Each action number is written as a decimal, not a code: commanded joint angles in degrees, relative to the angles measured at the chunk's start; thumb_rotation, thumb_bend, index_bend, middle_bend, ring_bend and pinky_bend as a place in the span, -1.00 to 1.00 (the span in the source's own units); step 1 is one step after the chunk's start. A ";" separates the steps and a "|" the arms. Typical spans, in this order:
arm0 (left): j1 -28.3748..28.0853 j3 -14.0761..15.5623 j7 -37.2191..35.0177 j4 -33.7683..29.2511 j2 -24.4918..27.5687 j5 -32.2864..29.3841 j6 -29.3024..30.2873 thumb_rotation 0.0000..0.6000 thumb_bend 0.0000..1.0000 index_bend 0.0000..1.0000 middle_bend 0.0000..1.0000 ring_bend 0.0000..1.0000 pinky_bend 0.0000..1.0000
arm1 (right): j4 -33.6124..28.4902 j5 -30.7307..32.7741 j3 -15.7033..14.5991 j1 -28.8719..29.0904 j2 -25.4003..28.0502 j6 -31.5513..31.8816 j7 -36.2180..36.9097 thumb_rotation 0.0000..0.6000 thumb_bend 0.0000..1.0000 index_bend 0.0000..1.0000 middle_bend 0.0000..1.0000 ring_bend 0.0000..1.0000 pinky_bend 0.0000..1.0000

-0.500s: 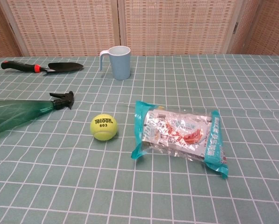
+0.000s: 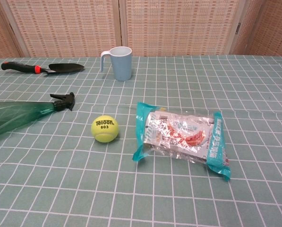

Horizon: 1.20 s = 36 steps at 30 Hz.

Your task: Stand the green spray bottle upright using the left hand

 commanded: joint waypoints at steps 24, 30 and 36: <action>-43.85 -21.72 51.12 19.19 -24.76 -79.28 16.37 1.00 -0.52 -0.66 -0.60 -0.76 -0.74 | 0.26 -1.62 -1.42 0.40 3.03 -2.72 9.03 1.00 -1.00 -1.00 -1.00 -1.00 -1.00; -44.48 -21.11 55.41 25.46 -29.04 -79.58 16.65 1.00 -0.52 -0.65 -0.62 -0.76 -0.76 | 0.17 -1.25 -1.57 0.83 3.68 -4.16 10.77 1.00 -1.00 -1.00 -1.00 -1.00 -1.00; -44.93 -20.69 60.21 29.93 -32.24 -78.84 15.92 1.00 -0.52 -0.65 -0.61 -0.77 -0.77 | -0.54 -0.65 -1.72 1.44 4.27 -5.80 10.68 1.00 -1.00 -1.00 -1.00 -1.00 -1.00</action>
